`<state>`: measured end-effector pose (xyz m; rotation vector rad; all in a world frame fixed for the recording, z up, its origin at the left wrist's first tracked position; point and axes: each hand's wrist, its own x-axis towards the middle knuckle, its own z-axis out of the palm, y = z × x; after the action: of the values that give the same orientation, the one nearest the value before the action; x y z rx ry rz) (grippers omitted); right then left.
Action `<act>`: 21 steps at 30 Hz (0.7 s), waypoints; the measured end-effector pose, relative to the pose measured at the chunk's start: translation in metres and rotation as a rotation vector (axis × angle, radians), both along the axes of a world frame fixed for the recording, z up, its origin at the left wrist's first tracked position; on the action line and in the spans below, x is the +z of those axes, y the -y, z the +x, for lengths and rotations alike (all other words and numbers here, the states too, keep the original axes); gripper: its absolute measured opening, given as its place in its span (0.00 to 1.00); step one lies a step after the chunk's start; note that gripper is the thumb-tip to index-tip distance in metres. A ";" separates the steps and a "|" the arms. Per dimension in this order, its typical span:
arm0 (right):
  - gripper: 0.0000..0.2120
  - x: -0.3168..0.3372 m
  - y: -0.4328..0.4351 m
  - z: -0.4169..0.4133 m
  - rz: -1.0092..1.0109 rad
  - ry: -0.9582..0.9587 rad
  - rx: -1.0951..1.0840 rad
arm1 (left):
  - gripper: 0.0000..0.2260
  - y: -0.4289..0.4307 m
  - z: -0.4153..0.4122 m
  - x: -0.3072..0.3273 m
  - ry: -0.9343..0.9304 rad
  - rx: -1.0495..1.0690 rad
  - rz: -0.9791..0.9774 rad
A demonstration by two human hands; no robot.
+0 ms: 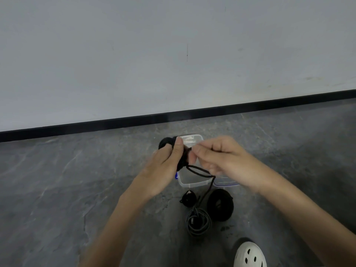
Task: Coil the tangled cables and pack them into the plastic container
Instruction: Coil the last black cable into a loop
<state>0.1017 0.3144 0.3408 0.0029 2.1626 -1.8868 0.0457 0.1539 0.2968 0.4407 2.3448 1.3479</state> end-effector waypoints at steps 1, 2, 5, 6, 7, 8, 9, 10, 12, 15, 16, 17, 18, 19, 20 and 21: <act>0.15 0.000 -0.003 -0.001 0.014 -0.013 -0.048 | 0.33 0.000 0.002 0.003 0.031 -0.032 0.020; 0.16 -0.001 -0.005 -0.003 0.033 -0.026 -0.087 | 0.35 0.001 0.002 0.005 0.061 -0.075 0.042; 0.17 -0.005 -0.007 -0.006 0.067 -0.073 -0.144 | 0.31 0.001 0.003 0.010 0.145 -0.220 0.092; 0.17 -0.006 -0.008 -0.007 0.075 -0.094 -0.149 | 0.28 0.001 0.005 0.012 0.172 -0.262 0.123; 0.16 -0.007 -0.008 -0.008 0.083 -0.114 -0.152 | 0.25 0.001 0.006 0.012 0.205 -0.293 0.152; 0.15 -0.008 -0.009 -0.009 0.090 -0.134 -0.154 | 0.23 0.001 0.007 0.013 0.241 -0.316 0.178; 0.13 -0.009 -0.010 -0.009 0.092 -0.155 -0.159 | 0.22 0.002 0.007 0.013 0.277 -0.332 0.207; 0.11 -0.010 -0.012 -0.011 0.082 -0.176 -0.172 | 0.21 0.002 0.008 0.012 0.308 -0.343 0.248; 0.06 -0.010 -0.018 -0.015 0.040 -0.209 -0.225 | 0.18 0.002 0.008 0.011 0.369 -0.363 0.357; 0.08 -0.014 -0.027 -0.019 0.027 -0.235 -0.260 | 0.16 0.002 0.008 0.014 0.444 -0.394 0.482; 0.07 -0.015 -0.028 -0.020 0.022 -0.239 -0.242 | 0.16 0.001 0.008 0.015 0.462 -0.402 0.515; 0.06 -0.016 -0.028 -0.021 0.016 -0.238 -0.215 | 0.16 0.001 0.008 0.016 0.479 -0.408 0.546; 0.05 -0.017 -0.027 -0.022 0.013 -0.228 -0.189 | 0.16 0.001 0.008 0.016 0.494 -0.414 0.574; 0.06 -0.018 -0.027 -0.022 0.010 -0.210 -0.168 | 0.16 0.001 0.008 0.018 0.507 -0.420 0.597; 0.07 -0.019 -0.027 -0.023 0.004 -0.191 -0.150 | 0.16 0.001 0.008 0.018 0.515 -0.423 0.617; 0.07 -0.021 -0.027 -0.023 -0.004 -0.173 -0.135 | 0.16 0.002 0.008 0.019 0.525 -0.418 0.639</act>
<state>0.0789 0.3417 0.3202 -0.0165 2.3251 -2.0340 0.0535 0.1522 0.3158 0.6195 1.2901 1.7123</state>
